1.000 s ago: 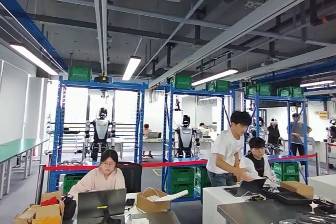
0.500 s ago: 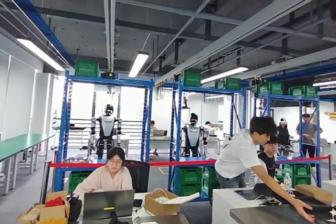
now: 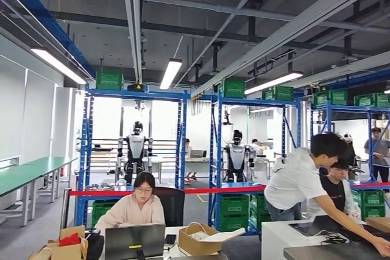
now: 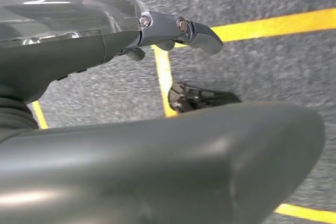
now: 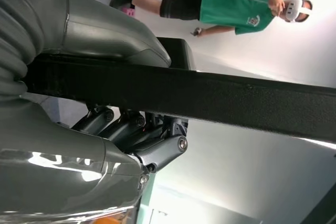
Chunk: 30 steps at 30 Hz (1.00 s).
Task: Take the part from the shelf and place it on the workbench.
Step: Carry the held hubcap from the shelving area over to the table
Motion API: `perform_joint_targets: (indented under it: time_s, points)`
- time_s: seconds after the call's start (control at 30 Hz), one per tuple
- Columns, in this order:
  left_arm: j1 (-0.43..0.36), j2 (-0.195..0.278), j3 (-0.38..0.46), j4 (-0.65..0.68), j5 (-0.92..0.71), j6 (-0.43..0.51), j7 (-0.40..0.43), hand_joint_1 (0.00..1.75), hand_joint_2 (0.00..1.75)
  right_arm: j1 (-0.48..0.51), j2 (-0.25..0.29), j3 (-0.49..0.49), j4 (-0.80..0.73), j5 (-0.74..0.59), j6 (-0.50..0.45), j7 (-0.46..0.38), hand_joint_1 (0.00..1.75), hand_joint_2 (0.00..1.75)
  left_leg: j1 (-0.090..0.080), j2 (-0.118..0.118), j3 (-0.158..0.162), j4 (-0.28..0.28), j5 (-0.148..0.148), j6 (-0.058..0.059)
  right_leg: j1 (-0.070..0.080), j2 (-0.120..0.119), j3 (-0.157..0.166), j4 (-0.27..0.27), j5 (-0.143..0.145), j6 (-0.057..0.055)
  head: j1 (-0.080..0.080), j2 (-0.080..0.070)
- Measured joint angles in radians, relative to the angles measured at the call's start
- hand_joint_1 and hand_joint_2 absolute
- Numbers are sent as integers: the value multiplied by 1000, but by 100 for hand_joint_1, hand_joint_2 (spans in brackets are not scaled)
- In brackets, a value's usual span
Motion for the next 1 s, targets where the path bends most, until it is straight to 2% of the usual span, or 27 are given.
perform_joint_targets:
  time_s: [0.03,0.07,0.1,0.13,0.2,0.23,0.27,0.3,0.33,0.37,0.4,0.47,0.5,0.53,0.6,0.63,0.7,0.73,0.8,0.83,0.87,0.9,0.97,1.0]
  points:
    - [-3,0,0,0,0,0,0,0,175,-1,0,0,1,0,0,0,175,175,-5,13,1,-22,14,8,2,-9,5,1,-10,6,0,0]
    - [-5,-1,0,0,0,0,0,0,175,-2,-1,0,1,0,-1,1,175,175,-10,15,-2,-26,10,18,4,-17,8,1,-17,11,-1,0]
    - [-5,0,0,0,0,0,0,0,175,-2,-1,0,1,0,-1,1,175,175,-10,6,-1,-31,9,29,4,-23,10,0,-23,17,-1,0]
    - [-3,0,0,0,0,0,0,0,175,-3,-1,0,1,0,-2,2,175,175,-9,-6,2,-32,9,34,2,-20,13,3,-29,21,-1,0]
    - [-1,0,0,0,0,0,0,0,175,-4,-1,0,1,0,-2,1,175,175,-5,-29,12,-34,3,42,-5,12,-4,51,-48,32,-1,0]
    - [-2,0,0,0,0,0,0,0,175,-4,-1,0,1,0,-2,1,175,175,-3,-39,18,-35,-1,46,-10,32,-34,107,-67,37,-1,0]
    - [-4,1,0,0,0,0,0,0,175,-4,-2,0,1,0,-2,0,175,175,-2,-51,22,-36,-5,48,-14,45,-77,178,-92,41,-1,0]
    - [-6,1,1,0,-1,0,0,0,175,-3,-2,0,2,0,-2,0,175,175,-2,-63,28,-36,-10,50,-16,49,-122,247,-115,44,-1,0]
    - [-6,1,1,0,-3,0,0,0,175,-2,-3,1,3,0,-2,0,175,175,-2,-72,34,-36,-15,51,-18,50,-160,295,-126,45,-1,0]
    - [-5,1,1,0,-5,0,0,0,175,-2,-4,1,4,0,-1,0,175,175,-3,-81,43,-36,-22,51,-18,51,-183,310,-118,43,-1,0]
    - [-4,1,1,0,-7,0,0,0,175,-3,-4,1,4,-1,-1,0,175,175,-3,-89,53,-36,-28,51,-18,52,-188,285,-87,41,-1,0]
    - [-2,1,1,0,-11,0,1,0,175,-5,-4,3,5,-4,1,-2,175,175,-3,-101,76,-38,-43,48,-14,60,-159,161,12,30,-1,0]
    - [-3,1,3,0,-14,-1,1,0,175,-7,-4,4,6,-6,1,-3,175,175,-1,-105,85,-40,-48,44,-10,64,-143,105,39,23,-1,0]
    - [-3,0,4,0,-17,-1,1,0,175,-9,-4,5,7,-6,2,-3,175,175,0,-108,89,-43,-52,39,-6,68,-131,66,54,15,-1,0]
    - [-3,0,8,0,-20,-2,1,0,175,-11,-4,6,9,-7,2,-3,175,175,0,-110,96,-45,-52,27,-1,71,-120,38,53,1,-1,0]
    - [-1,0,9,0,-21,-2,1,0,175,-11,-3,6,9,-7,2,-3,175,175,0,-107,101,-43,-54,22,-3,70,-109,27,62,-4,-1,0]
    - [-2,0,10,0,-22,-2,1,0,175,-12,-1,7,9,-8,2,-4,175,175,-3,-89,98,-18,-73,17,-8,66,-88,10,67,-9,-1,0]
    - [-4,0,10,0,-23,-2,1,0,175,-13,0,7,9,-8,2,-4,175,175,-3,-79,81,17,-95,15,-11,63,-80,5,67,-11,-1,0]
    - [-8,1,11,0,-24,-2,1,0,175,-14,0,8,12,-8,2,-4,175,175,-3,-67,18,126,-146,7,-10,59,-75,4,62,-15,-1,0]
    - [-8,1,11,0,-25,-2,1,0,175,-13,0,9,14,-8,2,-4,175,175,-1,-65,-13,172,-160,3,-10,57,-73,4,58,-15,-1,0]
    - [-6,1,12,0,-26,-1,1,0,175,-11,0,9,16,-8,2,-4,175,175,0,-64,-31,191,-157,0,-11,57,-70,4,55,-14,-1,0]
    - [-5,1,13,0,-27,-1,1,0,175,-9,0,10,17,-8,2,-4,175,175,2,-62,-33,175,-136,-3,-12,56,-65,4,50,-12,-1,0]
    - [-3,2,15,0,-29,-1,1,0,175,-7,0,10,18,-10,2,-4,175,175,8,-55,8,65,-57,-11,-14,56,-50,5,39,-4,-1,0]
    - [-4,2,15,0,-31,-2,1,0,175,-7,0,10,18,-11,2,-5,175,175,8,-52,29,9,-34,-11,-14,55,-45,7,33,1,-1,0]
